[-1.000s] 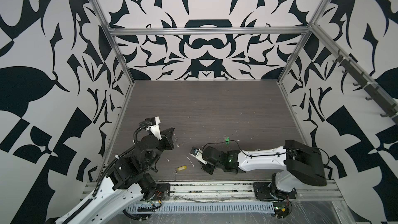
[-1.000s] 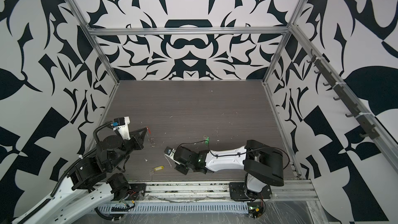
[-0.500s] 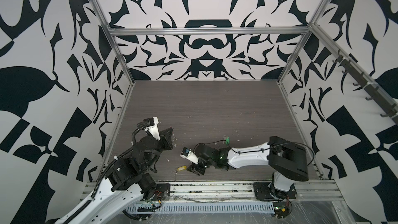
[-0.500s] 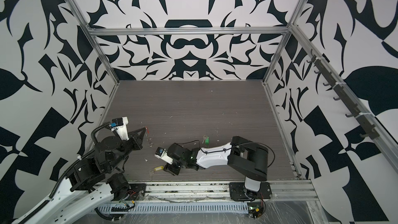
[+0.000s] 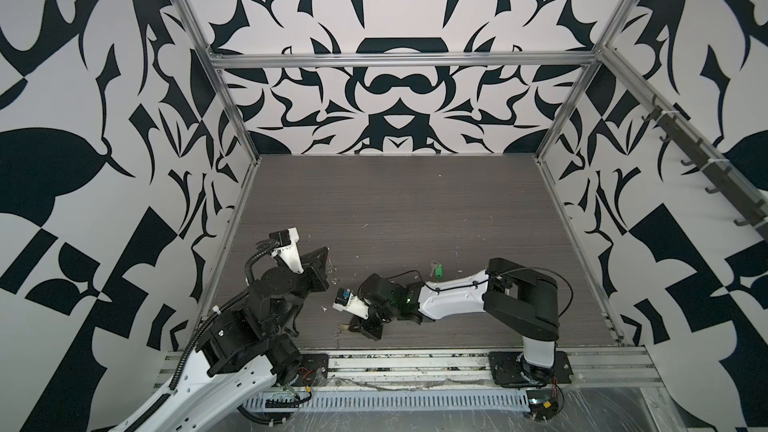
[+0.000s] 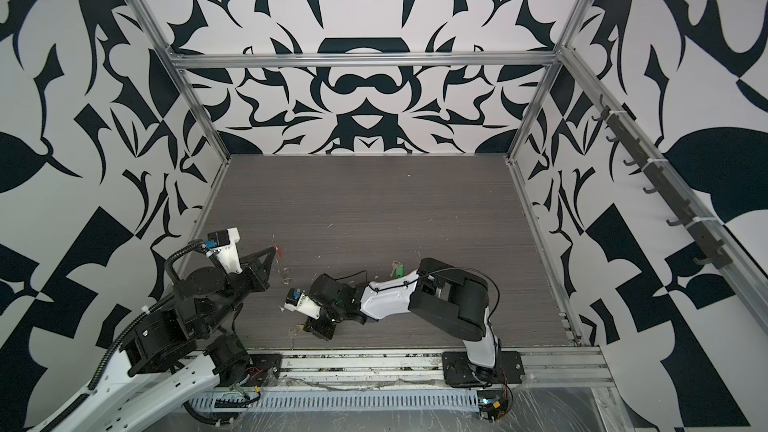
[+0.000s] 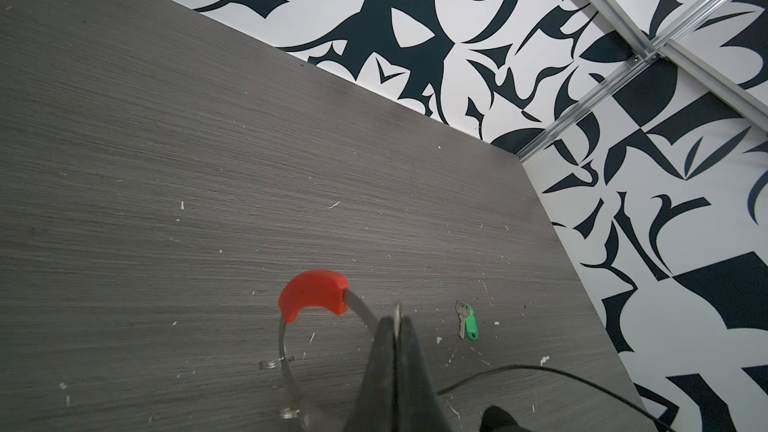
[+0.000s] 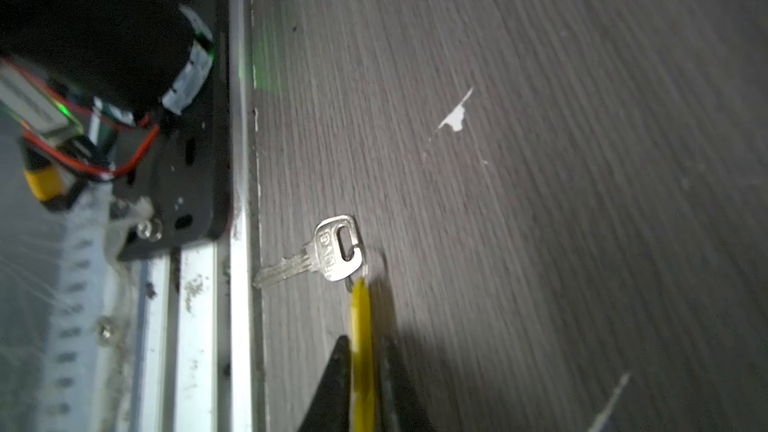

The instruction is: Remove the keys from the keyring

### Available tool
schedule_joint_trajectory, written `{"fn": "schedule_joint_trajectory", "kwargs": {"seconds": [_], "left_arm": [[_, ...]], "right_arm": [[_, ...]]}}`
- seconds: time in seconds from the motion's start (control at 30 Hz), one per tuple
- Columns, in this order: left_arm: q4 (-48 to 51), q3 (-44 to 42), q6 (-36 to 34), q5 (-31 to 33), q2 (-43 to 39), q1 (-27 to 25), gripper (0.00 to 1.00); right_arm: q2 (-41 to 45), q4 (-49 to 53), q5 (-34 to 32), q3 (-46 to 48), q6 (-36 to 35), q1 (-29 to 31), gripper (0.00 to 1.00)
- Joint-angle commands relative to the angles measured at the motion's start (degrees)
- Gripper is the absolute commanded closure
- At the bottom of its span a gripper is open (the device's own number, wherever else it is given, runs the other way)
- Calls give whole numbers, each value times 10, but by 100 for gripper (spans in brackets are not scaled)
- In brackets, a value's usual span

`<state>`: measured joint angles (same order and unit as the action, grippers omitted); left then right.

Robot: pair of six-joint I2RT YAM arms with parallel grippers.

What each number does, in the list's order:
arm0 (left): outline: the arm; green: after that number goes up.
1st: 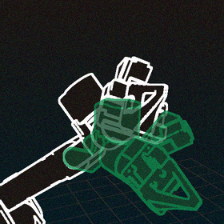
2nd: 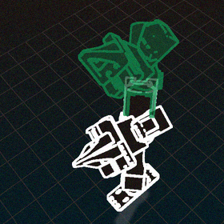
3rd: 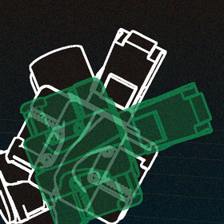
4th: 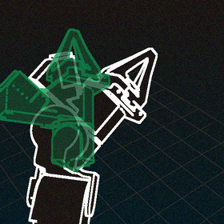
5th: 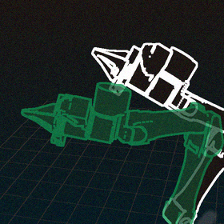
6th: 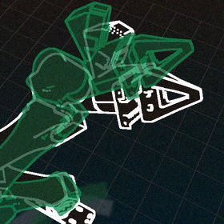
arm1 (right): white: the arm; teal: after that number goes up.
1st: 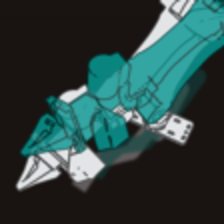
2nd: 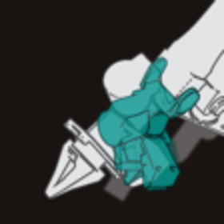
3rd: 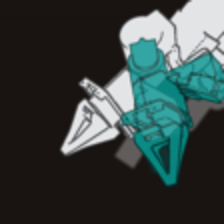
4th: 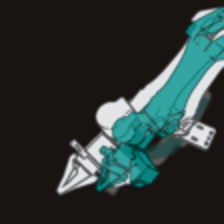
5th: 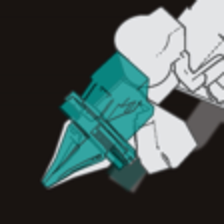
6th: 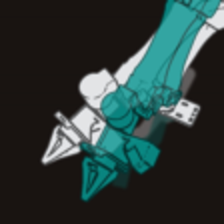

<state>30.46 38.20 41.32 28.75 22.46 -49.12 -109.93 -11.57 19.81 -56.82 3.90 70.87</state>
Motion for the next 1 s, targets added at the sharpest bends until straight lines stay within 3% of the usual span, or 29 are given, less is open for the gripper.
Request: {"fn": "schedule_joint_trajectory", "kwargs": {"seconds": [0.0,0.07,0.23,0.47,0.7,0.73,0.83,0.97], "left_arm": [[8,13,3,9,-1,1,100],[8,14,3,8,0,1,100],[2,12,2,6,3,1,100],[-30,-3,5,-12,30,1,100],[-101,-35,14,-64,77,1,100],[-118,-42,15,-76,85,1,100],[-152,-59,25,-95,112,2,100],[-191,-74,33,-123,152,2,100]], "right_arm": [[26,-14,2,6,8,-1,95],[38,-20,-9,16,13,-1,100],[103,-62,-46,81,57,-34,100],[228,-57,-171,207,120,-79,100],[265,-25,-266,258,176,-115,100],[263,-22,-267,258,177,-118,97],[281,-20,-284,262,179,-118,65],[356,-8,-345,275,178,-117,55]]}}
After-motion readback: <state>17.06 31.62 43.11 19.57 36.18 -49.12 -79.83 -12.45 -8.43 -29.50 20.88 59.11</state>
